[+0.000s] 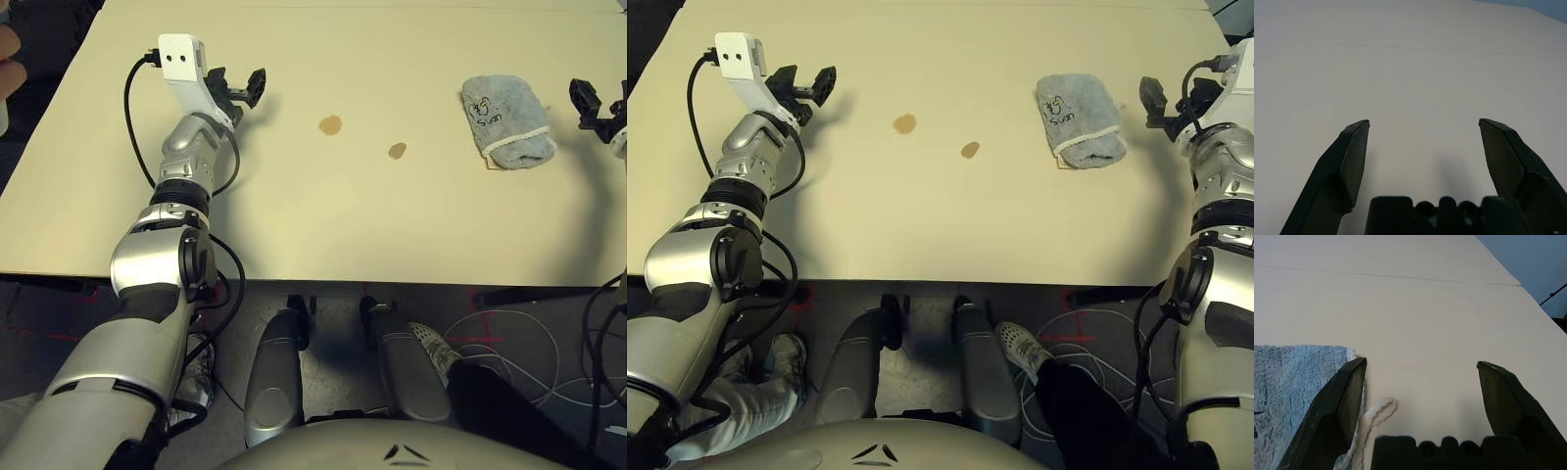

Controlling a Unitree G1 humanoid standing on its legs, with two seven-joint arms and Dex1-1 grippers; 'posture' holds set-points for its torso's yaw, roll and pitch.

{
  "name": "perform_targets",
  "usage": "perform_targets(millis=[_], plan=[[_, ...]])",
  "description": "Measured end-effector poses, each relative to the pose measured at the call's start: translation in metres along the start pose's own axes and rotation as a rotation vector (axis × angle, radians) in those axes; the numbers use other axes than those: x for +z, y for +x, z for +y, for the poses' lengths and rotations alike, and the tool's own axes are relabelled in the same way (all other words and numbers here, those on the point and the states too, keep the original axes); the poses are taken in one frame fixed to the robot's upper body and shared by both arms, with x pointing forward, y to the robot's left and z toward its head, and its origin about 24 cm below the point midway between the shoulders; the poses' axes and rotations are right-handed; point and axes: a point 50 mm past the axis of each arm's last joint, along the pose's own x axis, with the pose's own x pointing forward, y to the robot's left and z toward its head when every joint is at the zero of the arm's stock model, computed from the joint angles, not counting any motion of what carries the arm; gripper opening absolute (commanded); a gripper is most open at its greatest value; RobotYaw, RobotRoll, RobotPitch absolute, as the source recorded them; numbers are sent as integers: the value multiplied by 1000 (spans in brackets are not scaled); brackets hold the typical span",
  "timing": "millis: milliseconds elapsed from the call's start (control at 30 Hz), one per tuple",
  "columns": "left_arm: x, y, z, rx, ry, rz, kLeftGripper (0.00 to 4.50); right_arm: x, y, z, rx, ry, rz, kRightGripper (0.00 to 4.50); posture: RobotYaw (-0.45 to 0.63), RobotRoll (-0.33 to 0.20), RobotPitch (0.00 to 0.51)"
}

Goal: Wipe the water off the table with a rag.

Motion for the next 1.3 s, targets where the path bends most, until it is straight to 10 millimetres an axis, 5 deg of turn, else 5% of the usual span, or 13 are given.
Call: perform_targets(millis=[300, 567, 833, 1300], plan=[[1, 3, -4, -24, -31, 19, 4500, 5, 1, -2, 31, 77, 41, 4484, -9, 0, 325], [46, 3, -14, -570, 14, 201, 4500, 42, -20, -26, 172, 329, 362, 4484, -5, 0, 329], [61, -14, -15, -900, 92, 430, 4500, 35, -38, -26, 220, 484, 576, 4484, 21, 0, 326], [59, -17, -16, -962, 138, 501, 4500, 0, -24, 10, 278, 670, 617, 4484, 35, 0, 335]])
